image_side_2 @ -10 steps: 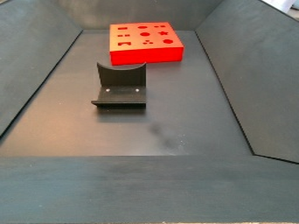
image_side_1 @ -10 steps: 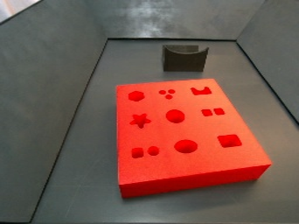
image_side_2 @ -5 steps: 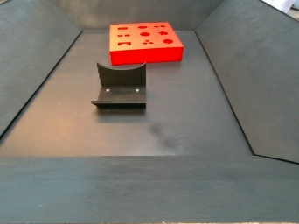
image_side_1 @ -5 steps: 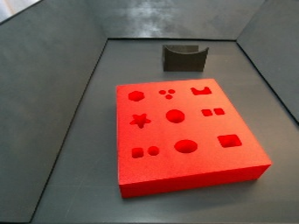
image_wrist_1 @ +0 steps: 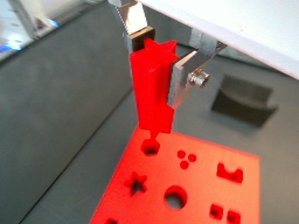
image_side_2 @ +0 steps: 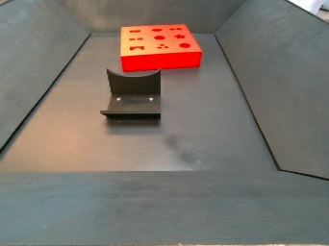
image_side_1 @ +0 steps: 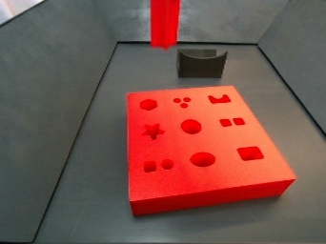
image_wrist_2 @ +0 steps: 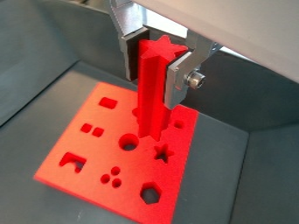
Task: Pick up the star object. Move up. Place the star object on the fixture. Regrasp the star object. Move to above the board. Insert the star object.
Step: Insert the star object.
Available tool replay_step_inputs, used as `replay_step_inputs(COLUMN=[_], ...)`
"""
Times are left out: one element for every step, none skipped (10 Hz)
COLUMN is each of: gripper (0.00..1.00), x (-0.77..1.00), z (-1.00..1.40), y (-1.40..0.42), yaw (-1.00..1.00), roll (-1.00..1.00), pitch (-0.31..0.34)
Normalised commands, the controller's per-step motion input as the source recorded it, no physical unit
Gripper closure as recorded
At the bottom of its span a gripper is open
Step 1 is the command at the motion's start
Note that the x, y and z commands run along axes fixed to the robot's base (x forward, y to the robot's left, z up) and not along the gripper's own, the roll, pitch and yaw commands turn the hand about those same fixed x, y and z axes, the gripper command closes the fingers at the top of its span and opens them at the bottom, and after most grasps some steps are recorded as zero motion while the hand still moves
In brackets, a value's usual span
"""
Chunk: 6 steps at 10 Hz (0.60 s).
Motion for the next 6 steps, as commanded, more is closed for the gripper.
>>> replay_step_inputs(gripper=[1.0,1.0,1.0,1.0,1.0,1.0], x=[-0.04,-0.04,-0.03,0.0,0.0,0.13], z=[-0.51,-0.51,-0.51,-0.53,-0.55,-0.63], y=[-0.17,-0.15,-0.18,-0.21,-0.23,-0.19], yaw=[-0.88,-0.89,-0.87,-0.83,-0.8,-0.67], roll=[-0.06,-0.07,-0.05,-0.04,-0.04,-0.04], pitch=[-0.156,-0.147,-0.141,-0.137,-0.131,-0.043])
